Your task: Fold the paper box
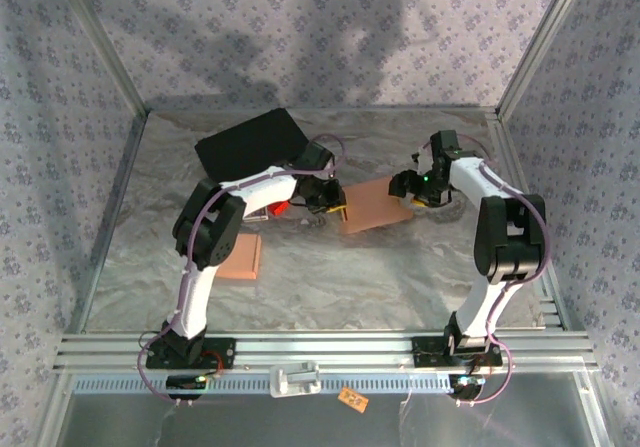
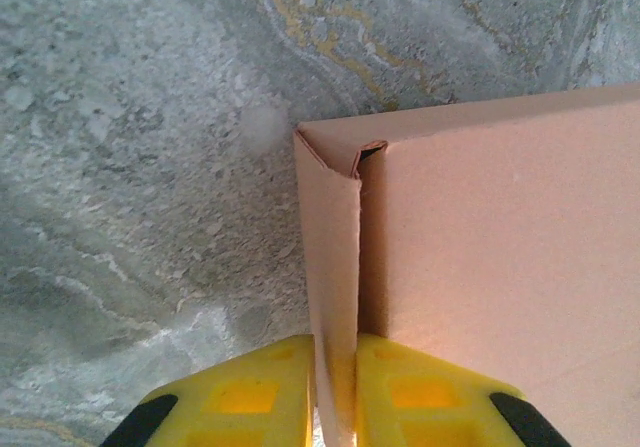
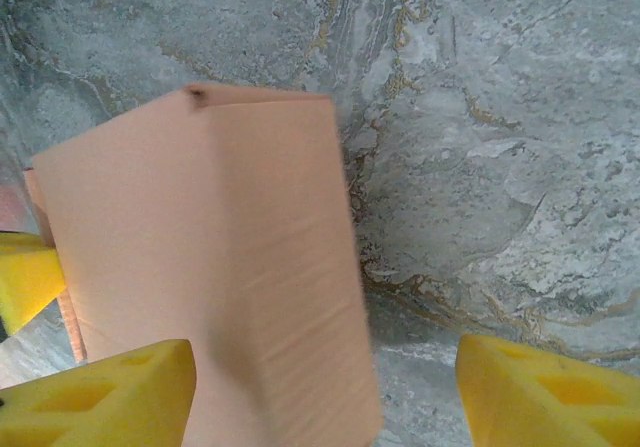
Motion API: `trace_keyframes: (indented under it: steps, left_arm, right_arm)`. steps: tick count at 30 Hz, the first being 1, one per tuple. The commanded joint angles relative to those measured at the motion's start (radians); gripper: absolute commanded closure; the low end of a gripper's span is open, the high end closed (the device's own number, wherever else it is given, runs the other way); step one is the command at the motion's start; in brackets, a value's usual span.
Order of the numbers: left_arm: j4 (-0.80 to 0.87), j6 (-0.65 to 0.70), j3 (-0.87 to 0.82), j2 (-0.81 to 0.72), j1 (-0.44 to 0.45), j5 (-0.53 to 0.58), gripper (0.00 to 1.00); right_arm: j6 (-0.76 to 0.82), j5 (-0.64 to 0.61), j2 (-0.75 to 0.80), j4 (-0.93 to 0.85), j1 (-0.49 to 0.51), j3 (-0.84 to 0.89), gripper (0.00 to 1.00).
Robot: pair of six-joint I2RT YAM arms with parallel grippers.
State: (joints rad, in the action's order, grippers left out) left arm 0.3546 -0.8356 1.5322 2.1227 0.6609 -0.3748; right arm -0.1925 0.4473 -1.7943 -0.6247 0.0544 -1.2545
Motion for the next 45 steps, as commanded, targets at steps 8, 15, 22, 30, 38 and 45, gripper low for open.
trace_keyframes:
  steps: [8,15,22,30,38,45]
  left_arm:
    - [-0.003,0.039,-0.085,-0.049,-0.041,-0.017,0.84]
    - [-0.017,0.042,-0.083,-0.055,-0.050,-0.024,0.82]
    - [-0.084,0.021,-0.083,-0.177,-0.055,-0.011,0.56]
    - [-0.217,-0.174,-0.279,-0.389,-0.136,-0.072,0.41]
    - [-0.226,-0.348,-0.320,-0.412,-0.165,-0.120,0.39]
    - [-0.004,-0.293,-0.205,-0.457,-0.124,0.024,0.40]
  right_arm:
    - [0.036,0.313,-0.055,0.062,0.005,-0.027,0.27]
    - [0.023,0.423,-0.114,0.073,0.032,-0.058,0.31]
    - [-0.086,0.433,-0.094,0.091,0.036,-0.067,0.59]
    - [-0.414,0.456,-0.042,0.130,0.012,-0.034,0.68]
    - [-0.913,0.498,0.035,0.047,-0.011,0.034,0.69]
    - [-1.077,0.565,0.044,-0.075,0.025,0.094,0.70]
